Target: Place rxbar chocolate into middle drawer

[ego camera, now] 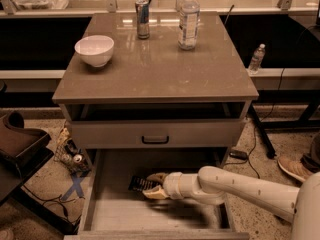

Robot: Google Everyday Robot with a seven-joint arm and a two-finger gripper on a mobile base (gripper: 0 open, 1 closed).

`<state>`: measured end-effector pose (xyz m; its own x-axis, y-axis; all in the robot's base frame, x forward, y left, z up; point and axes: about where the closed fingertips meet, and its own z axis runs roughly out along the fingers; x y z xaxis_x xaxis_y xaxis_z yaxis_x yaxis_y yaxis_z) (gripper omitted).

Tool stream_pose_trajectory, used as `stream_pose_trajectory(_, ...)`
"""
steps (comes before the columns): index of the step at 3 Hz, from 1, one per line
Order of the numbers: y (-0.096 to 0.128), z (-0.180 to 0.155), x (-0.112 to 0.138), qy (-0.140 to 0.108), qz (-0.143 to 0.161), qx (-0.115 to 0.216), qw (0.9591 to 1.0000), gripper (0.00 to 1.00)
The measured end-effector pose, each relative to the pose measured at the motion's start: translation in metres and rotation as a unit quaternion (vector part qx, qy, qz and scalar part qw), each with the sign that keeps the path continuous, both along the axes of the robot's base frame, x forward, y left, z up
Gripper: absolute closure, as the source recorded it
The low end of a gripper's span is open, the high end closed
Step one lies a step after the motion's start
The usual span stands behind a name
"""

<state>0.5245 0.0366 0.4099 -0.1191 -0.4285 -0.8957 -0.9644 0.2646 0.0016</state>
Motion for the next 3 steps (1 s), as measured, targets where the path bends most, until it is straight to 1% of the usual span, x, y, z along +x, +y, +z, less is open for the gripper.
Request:
stream_pose_trajectory(1,0.0017,-0.0001,-0.0006,0.000,0.001,0.001,1.0000,0.18)
stream_pose_trajectory(2,0.0036,-0.0002,-0.0012,0.001,0.003,0.001,1.0000,0.00)
stream_pose_trajectory(3,0.0039,-0.0002,-0.0013,0.001,0.003,0.002,1.0000,0.00)
